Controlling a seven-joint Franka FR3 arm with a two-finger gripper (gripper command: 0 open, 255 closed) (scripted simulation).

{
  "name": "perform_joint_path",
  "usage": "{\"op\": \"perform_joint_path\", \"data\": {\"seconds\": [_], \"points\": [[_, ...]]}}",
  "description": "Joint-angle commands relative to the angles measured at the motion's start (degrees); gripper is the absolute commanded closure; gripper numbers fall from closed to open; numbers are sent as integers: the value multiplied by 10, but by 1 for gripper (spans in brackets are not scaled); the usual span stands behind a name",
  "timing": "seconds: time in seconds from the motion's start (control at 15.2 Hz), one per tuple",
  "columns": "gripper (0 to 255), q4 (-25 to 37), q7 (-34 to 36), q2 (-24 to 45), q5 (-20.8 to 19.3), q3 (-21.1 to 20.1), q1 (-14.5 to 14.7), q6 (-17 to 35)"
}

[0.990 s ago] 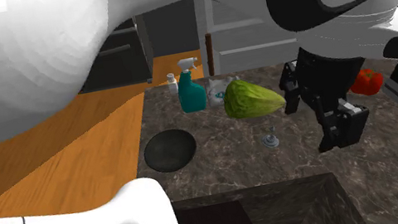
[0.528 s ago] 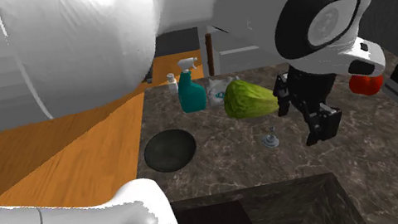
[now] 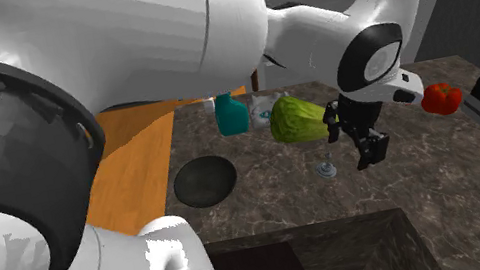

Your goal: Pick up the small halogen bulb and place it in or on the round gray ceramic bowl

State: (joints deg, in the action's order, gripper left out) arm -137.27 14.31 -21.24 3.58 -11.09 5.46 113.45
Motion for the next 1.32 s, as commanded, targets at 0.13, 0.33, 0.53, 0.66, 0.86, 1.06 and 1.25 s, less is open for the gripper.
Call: {"op": "perform_joint_path", "data": {"seconds": [0.13, 0.33, 0.53, 0.66, 0.86, 1.06, 1.25], "points": [[0, 9, 19, 74, -6, -25, 10, 55], [0, 26, 37, 135, -18, -42, 17, 91], [0, 45, 54, 190, -33, -54, 24, 118], [0, 37, 56, 198, -36, -54, 24, 134], [0, 26, 60, 211, -41, -54, 24, 158], [0, 17, 63, 223, -46, -54, 24, 178], [0, 17, 63, 223, -46, -54, 24, 178]]}}
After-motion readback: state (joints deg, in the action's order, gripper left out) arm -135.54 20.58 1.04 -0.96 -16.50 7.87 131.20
